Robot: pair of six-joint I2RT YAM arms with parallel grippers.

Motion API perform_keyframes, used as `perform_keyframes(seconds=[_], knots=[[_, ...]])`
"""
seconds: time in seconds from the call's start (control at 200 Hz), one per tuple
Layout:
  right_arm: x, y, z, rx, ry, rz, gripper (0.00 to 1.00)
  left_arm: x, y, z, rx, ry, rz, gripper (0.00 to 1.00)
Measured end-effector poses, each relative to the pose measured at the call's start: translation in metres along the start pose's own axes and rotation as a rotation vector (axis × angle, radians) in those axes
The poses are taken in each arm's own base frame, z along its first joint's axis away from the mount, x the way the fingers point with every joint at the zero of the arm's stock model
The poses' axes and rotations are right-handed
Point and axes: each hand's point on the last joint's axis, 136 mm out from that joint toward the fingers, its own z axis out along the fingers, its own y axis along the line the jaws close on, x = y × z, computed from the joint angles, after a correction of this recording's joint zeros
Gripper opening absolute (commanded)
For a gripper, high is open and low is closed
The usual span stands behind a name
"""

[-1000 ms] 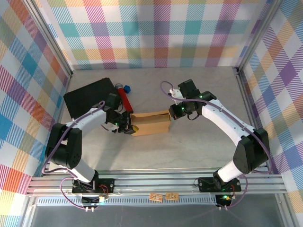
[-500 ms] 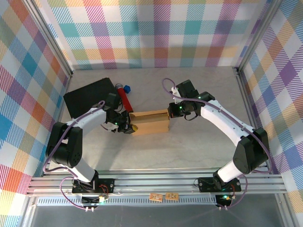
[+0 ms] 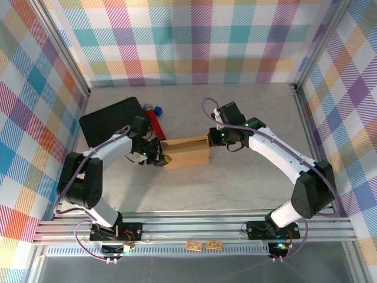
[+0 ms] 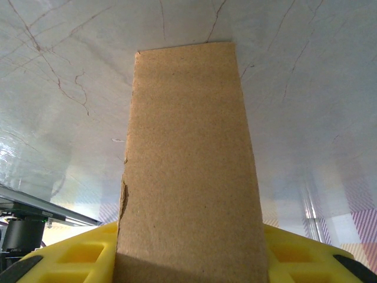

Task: Fold the paper box

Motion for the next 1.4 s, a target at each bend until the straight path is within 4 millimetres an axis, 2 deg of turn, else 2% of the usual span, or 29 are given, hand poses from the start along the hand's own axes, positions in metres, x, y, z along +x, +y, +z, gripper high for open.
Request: perform_keyframes(seconds=[0.88, 1.185, 1.4], knots=[[0.007, 0.000, 0.001, 0.006, -0.099, 0.082, 0.00, 0.000, -0.001, 0.001, -0.004, 0.006, -0.016, 0.43], [0.015, -0.004, 0.007, 0.033, -0.124, 0.042, 0.00, -0.006, -0.008, 0.005, 0.009, 0.000, -0.012, 0.50], [0.017, -0.007, 0.009, 0.051, -0.132, 0.010, 0.00, -0.013, -0.012, 0.003, 0.026, -0.018, -0.004, 0.60]])
